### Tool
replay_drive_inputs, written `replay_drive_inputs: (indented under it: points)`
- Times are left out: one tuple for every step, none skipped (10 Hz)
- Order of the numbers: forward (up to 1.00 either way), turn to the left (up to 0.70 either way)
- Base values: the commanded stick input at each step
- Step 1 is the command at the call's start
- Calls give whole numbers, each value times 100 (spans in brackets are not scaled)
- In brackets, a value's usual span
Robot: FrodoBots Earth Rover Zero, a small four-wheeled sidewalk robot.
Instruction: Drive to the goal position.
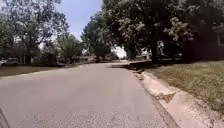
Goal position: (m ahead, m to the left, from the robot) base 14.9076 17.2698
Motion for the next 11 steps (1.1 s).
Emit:
replay_drive_inputs:
  points:
    - [70, 0]
    - [70, 0]
    - [70, 0]
    - [70, 0]
    - [70, 0]
    - [70, 0]
    - [70, 0]
    - [70, 0]
    - [70, 0]
    - [70, 0]
    - [70, 0]
